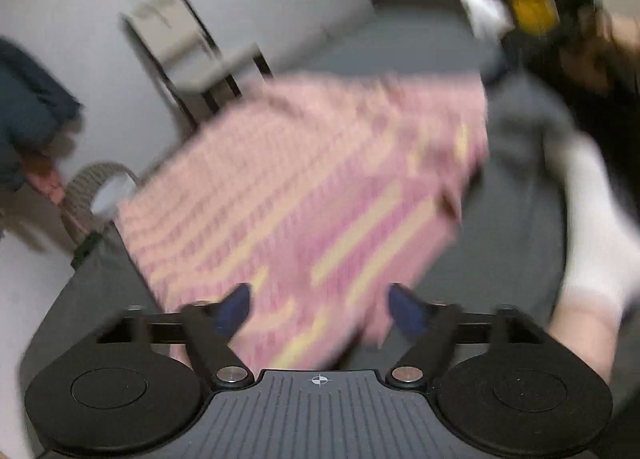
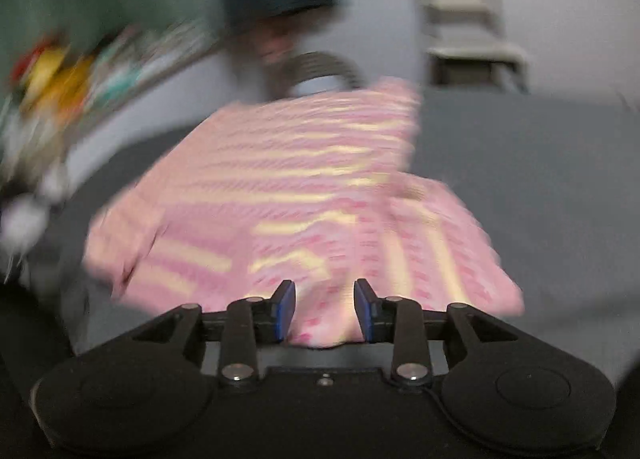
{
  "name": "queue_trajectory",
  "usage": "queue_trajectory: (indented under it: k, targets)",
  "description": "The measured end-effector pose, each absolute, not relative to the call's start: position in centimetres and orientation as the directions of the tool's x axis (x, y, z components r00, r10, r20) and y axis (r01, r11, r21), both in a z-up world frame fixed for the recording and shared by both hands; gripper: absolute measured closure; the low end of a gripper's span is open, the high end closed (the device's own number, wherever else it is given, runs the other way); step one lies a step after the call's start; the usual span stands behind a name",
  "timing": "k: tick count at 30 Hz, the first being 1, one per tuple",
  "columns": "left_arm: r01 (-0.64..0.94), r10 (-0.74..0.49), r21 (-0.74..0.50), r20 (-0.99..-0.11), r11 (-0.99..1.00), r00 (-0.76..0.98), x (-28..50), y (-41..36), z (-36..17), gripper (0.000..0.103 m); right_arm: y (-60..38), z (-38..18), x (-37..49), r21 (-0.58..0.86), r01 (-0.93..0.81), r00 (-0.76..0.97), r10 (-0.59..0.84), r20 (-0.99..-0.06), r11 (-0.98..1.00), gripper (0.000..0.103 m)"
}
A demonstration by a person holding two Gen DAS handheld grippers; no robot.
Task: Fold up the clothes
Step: 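Lay the garment flat on the bed and open both grippers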
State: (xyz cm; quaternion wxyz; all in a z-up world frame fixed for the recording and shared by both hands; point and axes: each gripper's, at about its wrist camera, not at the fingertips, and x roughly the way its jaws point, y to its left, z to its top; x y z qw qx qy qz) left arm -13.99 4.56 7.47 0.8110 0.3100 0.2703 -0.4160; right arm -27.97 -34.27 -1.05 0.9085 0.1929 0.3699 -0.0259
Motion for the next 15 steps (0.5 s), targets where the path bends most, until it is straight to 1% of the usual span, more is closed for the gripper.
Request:
queue_trajectory:
  k: [2, 4, 7, 9, 10, 12, 15]
  targets:
    - [0.843, -0.591, 0.168, -0.644, 0.511, 0.486, -13.2, 4.1, 7.7, 0.017, -36.8, -1.9, -27.7, 0.367, 0.358, 0.686, 0.025, -0.727, 0.858, 0.071]
    - [0.843, -0.681, 0.042, -0.569, 0.537, 0.462, -12.4, 3.1, 7.4, 0.017, -38.9, -3.0, -27.6, 0.432, 0.469, 0.671, 0.007, -0.741, 0.77, 0.071]
    - [0.851, -0.798, -0.163, -0.469, 0.5, 0.379, -10.9, 0.4, 5.5, 0.017, -40.3, -4.3, -27.5, 0.472, 0.556, 0.66, -0.017, -0.751, 0.684, 0.071]
    - [0.862, -0.855, -0.261, -0.421, 0.434, 0.304, -10.1, -2.2, 3.9, 0.017, -40.6, -5.1, -27.6, 0.486, 0.599, 0.649, -0.03, -0.76, 0.637, 0.071]
    - [0.871, -0.874, -0.288, -0.408, 0.399, 0.266, -9.8, -3.5, 3.1, 0.017, -40.8, -5.6, -27.6, 0.495, 0.619, 0.645, -0.035, -0.763, 0.61, 0.071]
    - [0.884, -0.89, -0.315, -0.41, 0.345, 0.201, -9.0, -6.0, 1.5, 0.017, -40.7, -6.6, -27.6, 0.516, 0.632, 0.652, -0.038, -0.757, 0.579, 0.071]
    - [0.903, -0.901, -0.331, -0.416, 0.275, 0.122, -8.1, -8.7, -1.0, 0.017, -40.7, -7.9, -27.6, 0.559, 0.622, 0.698, -0.065, -0.714, 0.549, 0.071]
